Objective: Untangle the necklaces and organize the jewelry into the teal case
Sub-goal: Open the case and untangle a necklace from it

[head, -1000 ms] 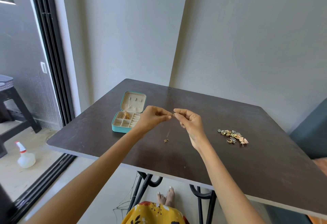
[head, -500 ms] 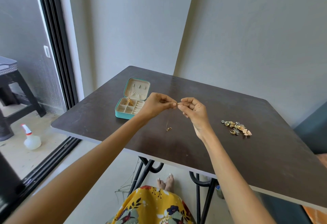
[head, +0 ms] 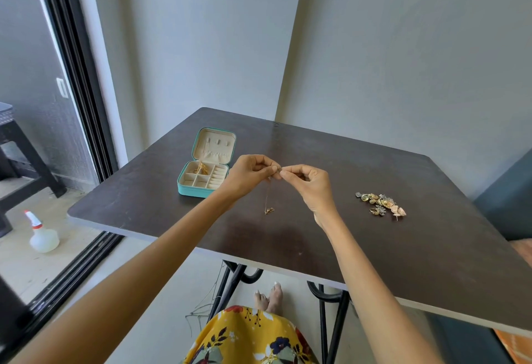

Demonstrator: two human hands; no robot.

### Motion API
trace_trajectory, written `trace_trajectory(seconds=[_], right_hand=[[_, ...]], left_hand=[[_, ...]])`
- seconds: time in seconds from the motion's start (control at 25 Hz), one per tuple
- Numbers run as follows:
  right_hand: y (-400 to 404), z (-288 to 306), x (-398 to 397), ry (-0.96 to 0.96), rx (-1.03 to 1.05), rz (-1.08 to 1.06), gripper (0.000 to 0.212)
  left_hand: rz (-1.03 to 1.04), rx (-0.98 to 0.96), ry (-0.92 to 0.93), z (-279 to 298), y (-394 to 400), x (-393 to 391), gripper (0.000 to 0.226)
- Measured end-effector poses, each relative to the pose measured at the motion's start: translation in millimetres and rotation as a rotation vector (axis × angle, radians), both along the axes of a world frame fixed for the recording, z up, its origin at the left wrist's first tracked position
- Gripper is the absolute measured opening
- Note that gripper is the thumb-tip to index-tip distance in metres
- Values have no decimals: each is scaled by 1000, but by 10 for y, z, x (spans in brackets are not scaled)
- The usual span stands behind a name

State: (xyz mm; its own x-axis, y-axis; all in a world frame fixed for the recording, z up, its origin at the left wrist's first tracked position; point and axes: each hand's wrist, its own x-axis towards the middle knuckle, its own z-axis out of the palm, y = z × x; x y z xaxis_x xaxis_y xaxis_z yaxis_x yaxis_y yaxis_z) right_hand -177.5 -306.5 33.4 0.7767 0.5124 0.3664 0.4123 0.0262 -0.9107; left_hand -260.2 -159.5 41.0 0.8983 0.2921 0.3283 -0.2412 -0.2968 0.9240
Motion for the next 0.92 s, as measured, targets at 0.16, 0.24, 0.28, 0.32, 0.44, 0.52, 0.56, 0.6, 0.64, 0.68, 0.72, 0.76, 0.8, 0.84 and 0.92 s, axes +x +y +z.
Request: trace_trajectory(seconds=[0.16,0.24,0.28,0.32,0.44,0.52,0.56,0.6,0.64,0.68,0.72,0.76,0.8,0.84,0.92], right_hand=[[13,-12,-47,3,12,-5,8],[29,-4,-68,35,40,9,9],[35,-1,-75,54,51,14,9],[38,3,-80,70,58,15,8],[39,3,-90,79,82,22,5],[46,5,-100,66,99,18,8],[52,6,-101,60,105,15,10],[58,7,-101,58,110,16,11],[62,8,-100,61,116,15,13],[64,7,-96,67,124,8,15],[63,7,-90,74,132,-1,16],[58,6,-82,79,139,-13,16],[53,6,-74,80,142,-21,16],[49,6,-69,75,142,-25,16],[44,6,-67,56,133,-28,16]], left_hand=[[33,-1,9,7,-19,3,13],[61,21,14,10,-18,1,11],[64,33,10,16,-11,-5,10],[56,36,1,27,-7,-14,10],[24,19,-42,52,-5,-42,9],[28,6,-45,59,-14,-47,6],[30,-5,-41,60,-23,-48,4],[34,-16,-39,61,-32,-50,3],[45,-22,-36,65,-40,-55,2],[65,-18,-33,69,-48,-62,2],[90,-2,-31,75,-52,-70,2],[117,26,-29,79,-57,-80,2],[147,70,-22,85,-62,-87,5],[177,125,-9,93,-71,-97,8],[228,227,19,107,-93,-105,10]])
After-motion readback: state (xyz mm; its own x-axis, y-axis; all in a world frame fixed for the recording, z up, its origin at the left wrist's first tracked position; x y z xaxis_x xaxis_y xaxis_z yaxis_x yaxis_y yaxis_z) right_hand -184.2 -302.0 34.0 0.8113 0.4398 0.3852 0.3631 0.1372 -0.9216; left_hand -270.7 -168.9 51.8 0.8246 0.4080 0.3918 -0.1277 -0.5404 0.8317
